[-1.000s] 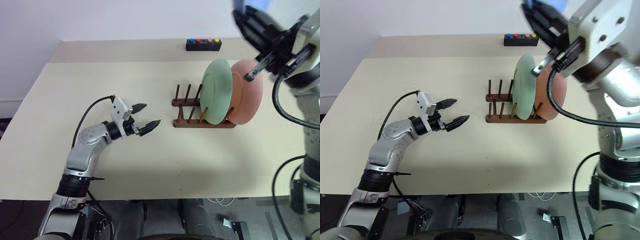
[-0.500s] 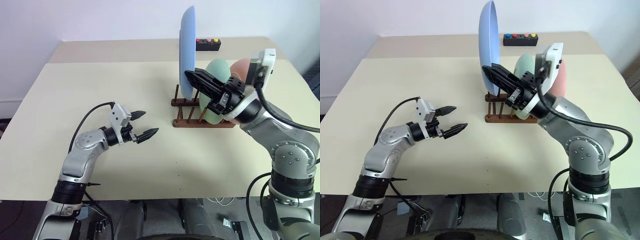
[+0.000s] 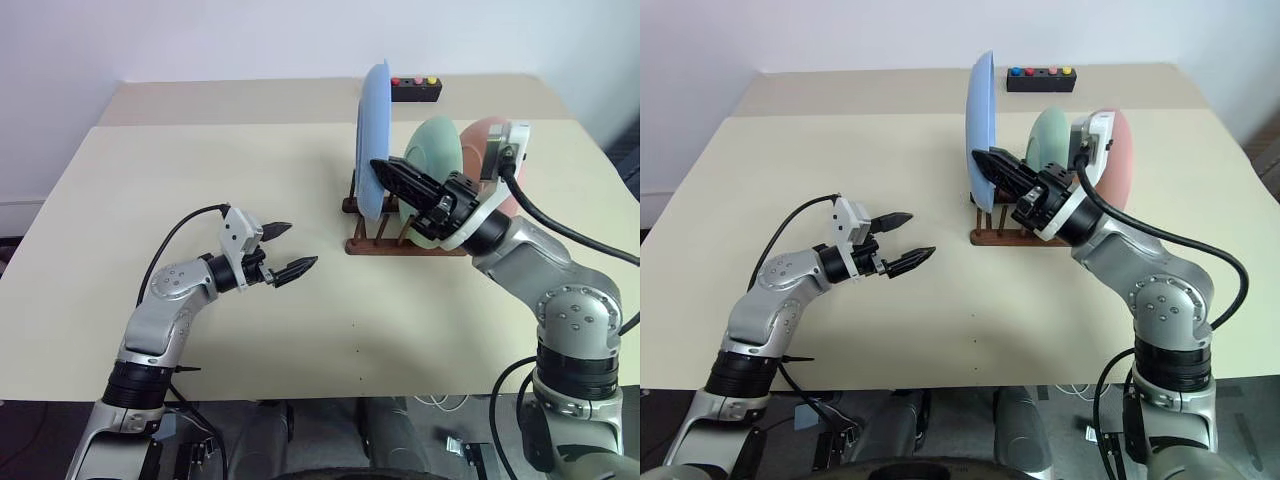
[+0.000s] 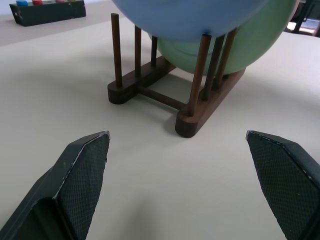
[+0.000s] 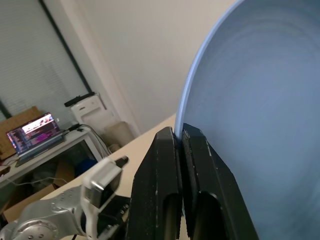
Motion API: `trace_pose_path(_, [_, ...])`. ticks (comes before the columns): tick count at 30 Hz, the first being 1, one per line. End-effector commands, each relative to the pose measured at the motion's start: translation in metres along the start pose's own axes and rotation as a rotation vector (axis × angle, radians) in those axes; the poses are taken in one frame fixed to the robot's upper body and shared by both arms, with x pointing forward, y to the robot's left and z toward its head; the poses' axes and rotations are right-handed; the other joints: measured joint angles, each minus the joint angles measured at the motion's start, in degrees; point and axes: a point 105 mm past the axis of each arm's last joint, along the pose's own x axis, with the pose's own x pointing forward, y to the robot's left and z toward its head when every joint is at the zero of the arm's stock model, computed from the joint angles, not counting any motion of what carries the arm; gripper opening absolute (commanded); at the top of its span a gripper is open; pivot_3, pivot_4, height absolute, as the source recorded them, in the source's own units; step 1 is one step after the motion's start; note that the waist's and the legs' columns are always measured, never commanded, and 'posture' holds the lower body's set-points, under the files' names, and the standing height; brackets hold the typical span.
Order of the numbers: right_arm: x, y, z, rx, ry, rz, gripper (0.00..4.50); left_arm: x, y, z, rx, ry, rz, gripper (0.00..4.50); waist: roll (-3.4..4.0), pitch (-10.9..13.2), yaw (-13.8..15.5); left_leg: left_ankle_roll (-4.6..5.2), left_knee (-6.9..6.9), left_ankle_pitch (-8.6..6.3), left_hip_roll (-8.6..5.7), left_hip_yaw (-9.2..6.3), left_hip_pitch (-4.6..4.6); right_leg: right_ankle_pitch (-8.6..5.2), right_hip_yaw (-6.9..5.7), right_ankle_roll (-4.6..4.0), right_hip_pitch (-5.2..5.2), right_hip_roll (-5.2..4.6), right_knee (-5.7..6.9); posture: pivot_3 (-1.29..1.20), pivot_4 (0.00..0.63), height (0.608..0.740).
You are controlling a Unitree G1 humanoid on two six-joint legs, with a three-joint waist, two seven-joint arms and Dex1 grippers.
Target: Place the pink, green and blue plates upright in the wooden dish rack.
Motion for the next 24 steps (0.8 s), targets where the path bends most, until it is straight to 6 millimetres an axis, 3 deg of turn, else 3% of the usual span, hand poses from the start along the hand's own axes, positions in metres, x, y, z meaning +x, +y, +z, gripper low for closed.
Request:
trace_pose_path(1, [-0.003, 0.0, 0.009, 0.028, -0.051, 0.007, 0.07, -0.001, -0.003, 0.011, 0.032, -0.026, -0.012, 4.5, 0.0, 0.0, -0.06, 0.0, 0.0, 0.0, 0.0, 0.0, 0.0, 0.0, 0.0, 0.0, 0.0, 0.0, 0.0, 0.0, 0.15, 0.74])
trace_pose_path(8, [-0.008, -0.013, 0.007, 0.106, -0.058, -0.045, 0.07, -0.001, -0.003, 0.01, 0.035, -0.023, -0.013, 4.5, 0.0, 0.0, -0.03, 0.0, 0.0, 0.0, 0.0, 0.0, 0.0, 0.0, 0.0, 0.0, 0.0, 0.0, 0.0, 0.0, 0.15, 0.74])
trace_pose_path(11, [-0.008, -0.013, 0.006, 0.109, -0.047, -0.049, 0.93, 0.0, -0.003, 0.01, 0.036, -0.023, -0.013, 4.5, 0.0, 0.0, -0.04, 0.0, -0.01, 0.0, 0.0, 0.0, 0.0, 0.0, 0.0, 0.0, 0.0, 0.0, 0.0, 0.0, 0.15, 0.74])
trace_pose_path(18, [-0.007, -0.011, 0.007, 0.072, -0.041, -0.053, 4.43, 0.0, -0.004, 0.01, 0.035, -0.023, -0.014, 4.5, 0.0, 0.0, -0.03, 0.0, -0.01, 0.0, 0.0, 0.0, 0.0, 0.0, 0.0, 0.0, -0.01, 0.0, 0.0, 0.0, 0.15, 0.74])
trace_pose_path(24, [-0.007, -0.008, 0.017, -0.044, -0.034, -0.064, 4.43, 0.0, -0.005, 0.01, 0.032, -0.024, -0.018, 4.5, 0.0, 0.0, -0.02, 0.0, -0.01, 0.0, 0.0, 0.0, -0.01, 0.0, 0.0, 0.0, -0.01, 0.0, -0.01, 0.0, 0.15, 0.74])
